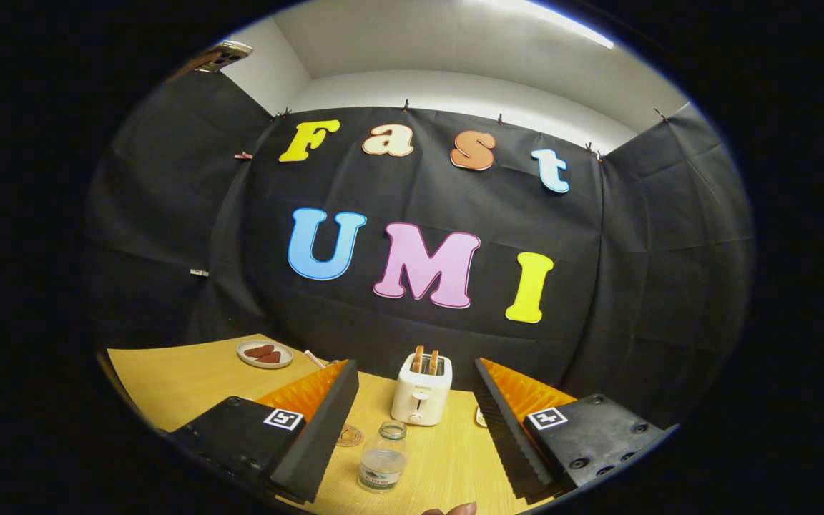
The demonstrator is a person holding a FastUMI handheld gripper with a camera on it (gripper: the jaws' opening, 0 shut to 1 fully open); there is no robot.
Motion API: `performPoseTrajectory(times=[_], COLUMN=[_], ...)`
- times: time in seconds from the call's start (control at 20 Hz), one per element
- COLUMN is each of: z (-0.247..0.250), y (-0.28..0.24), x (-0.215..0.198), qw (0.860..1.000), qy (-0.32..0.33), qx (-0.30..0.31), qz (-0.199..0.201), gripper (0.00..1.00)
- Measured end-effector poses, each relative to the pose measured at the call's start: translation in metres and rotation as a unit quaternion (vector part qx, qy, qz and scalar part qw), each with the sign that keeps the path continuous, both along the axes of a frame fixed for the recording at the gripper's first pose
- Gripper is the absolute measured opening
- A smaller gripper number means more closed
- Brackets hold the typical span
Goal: Take the bottle from table, then pour the juice into the cup, finally place the bottle on the coaster
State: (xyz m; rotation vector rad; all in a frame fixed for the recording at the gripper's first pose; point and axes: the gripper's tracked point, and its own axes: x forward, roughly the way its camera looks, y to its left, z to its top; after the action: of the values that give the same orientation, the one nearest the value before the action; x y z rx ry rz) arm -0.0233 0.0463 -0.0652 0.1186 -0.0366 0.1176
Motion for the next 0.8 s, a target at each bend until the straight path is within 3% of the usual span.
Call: performPoseTrajectory(times=[0.8], z=[-0.158], y=[0.036], x=[0.022], qw=[0.996], qy=[0.071], qx=[0.031], qz=[0.034], gripper=[0.97])
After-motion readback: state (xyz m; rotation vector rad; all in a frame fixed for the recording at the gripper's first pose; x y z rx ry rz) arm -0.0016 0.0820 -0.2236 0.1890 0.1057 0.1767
